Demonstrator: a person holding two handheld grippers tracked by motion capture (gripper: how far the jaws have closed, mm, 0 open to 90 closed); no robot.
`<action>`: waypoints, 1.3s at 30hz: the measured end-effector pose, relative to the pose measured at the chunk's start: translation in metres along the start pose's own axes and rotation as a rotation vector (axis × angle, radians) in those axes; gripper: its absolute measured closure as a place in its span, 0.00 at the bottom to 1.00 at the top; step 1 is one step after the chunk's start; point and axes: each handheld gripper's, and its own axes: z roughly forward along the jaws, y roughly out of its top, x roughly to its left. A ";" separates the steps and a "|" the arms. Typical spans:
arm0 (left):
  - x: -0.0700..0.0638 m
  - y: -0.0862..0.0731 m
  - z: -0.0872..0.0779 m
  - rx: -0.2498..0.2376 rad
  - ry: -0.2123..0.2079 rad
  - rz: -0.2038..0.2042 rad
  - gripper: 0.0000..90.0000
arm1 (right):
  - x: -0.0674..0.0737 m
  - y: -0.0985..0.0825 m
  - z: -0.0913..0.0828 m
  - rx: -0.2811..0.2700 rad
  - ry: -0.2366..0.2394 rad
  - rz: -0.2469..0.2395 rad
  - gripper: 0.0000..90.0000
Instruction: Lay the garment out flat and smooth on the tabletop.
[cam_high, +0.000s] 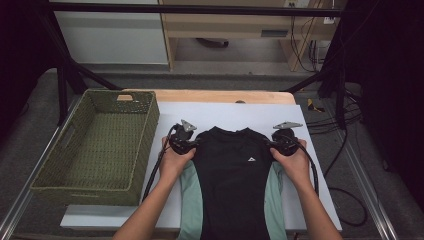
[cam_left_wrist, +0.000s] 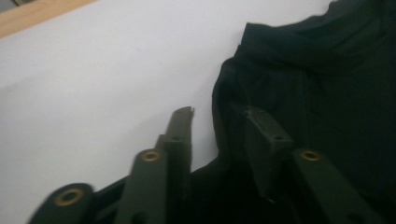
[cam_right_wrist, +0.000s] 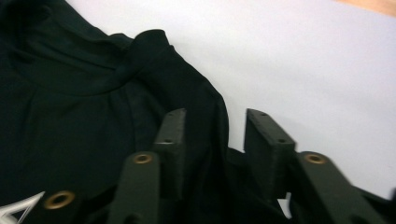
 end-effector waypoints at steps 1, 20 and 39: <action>0.000 -0.001 -0.004 -0.013 0.006 -0.004 0.59 | 0.000 0.000 -0.002 -0.004 0.000 0.004 0.60; -0.001 -0.022 -0.065 -0.116 -0.052 -0.086 0.26 | 0.016 -0.030 -0.061 -0.162 0.024 0.071 0.26; -0.005 -0.048 -0.088 -0.144 -0.044 -0.131 0.21 | 0.028 -0.105 -0.106 -0.208 0.011 0.136 0.17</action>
